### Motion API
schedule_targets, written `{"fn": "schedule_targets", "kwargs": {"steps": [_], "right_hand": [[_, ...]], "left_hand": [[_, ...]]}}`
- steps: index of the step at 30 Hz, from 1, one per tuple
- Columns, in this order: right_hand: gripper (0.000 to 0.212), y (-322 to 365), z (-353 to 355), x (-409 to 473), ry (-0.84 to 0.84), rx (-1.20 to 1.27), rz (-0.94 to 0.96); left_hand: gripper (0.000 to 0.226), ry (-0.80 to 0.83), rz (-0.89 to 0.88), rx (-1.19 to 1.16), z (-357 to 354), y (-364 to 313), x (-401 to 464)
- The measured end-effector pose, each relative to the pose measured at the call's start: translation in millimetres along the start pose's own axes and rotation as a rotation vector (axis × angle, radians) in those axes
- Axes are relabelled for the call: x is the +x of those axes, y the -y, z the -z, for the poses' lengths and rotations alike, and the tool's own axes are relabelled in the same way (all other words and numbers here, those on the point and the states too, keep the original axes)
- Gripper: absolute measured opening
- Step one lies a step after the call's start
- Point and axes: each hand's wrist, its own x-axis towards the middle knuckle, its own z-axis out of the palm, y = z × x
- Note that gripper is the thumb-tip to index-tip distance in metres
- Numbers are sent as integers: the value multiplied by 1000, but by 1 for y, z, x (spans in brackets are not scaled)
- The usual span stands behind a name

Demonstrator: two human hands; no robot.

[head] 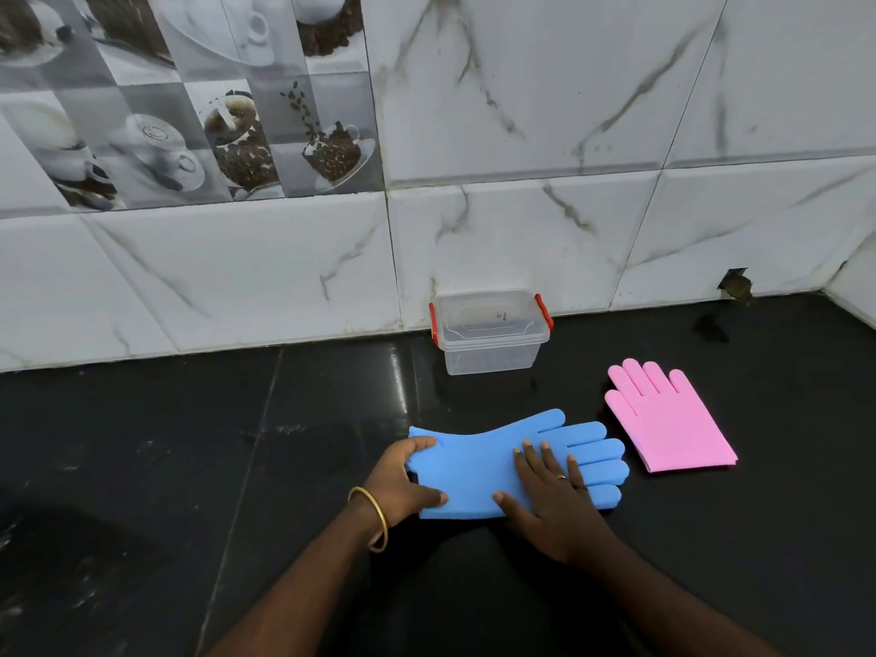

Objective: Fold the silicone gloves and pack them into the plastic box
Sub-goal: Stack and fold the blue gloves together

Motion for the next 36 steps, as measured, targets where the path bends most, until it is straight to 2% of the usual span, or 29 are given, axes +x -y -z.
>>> {"fn": "schedule_targets", "kwargs": {"steps": [3,5,9,12,16,20,23,24,27,32,36], "right_hand": [[67,23,11,14,-133,521,-23],[60,36,19,28,-133,802,-78],[52,43,16,49,-181,1140,-263],[47,35,10,52,-218,1339,-314],[36,19,18,60,-139,1709,-359],[58,-13,39,65,35,2044,-466],[60,-41,54,65,71,2057,-459],[57,-51,58,64,81,2020,-445],[43,-76,69,59,79,1820,-382],[8,-91,83,52,-36,1375,-226],[25,-98,82,49,-99,1027,-86]], "left_hand": [[88,-7,-128,124,-5,-12,-5],[96,-9,-162,184,-9,-24,-7],[98,-15,-173,240,-19,-47,-12],[96,-49,-179,278,-33,-63,-9],[98,-71,-209,322,-65,-91,-4],[89,-55,-217,385,-110,-117,8],[53,-36,-207,452,-145,-126,20],[50,-38,-194,469,-156,-127,24],[62,-3,-146,545,-184,-124,33],[74,22,-104,598,-209,-109,44],[66,-4,-135,615,-216,-100,49]]}}
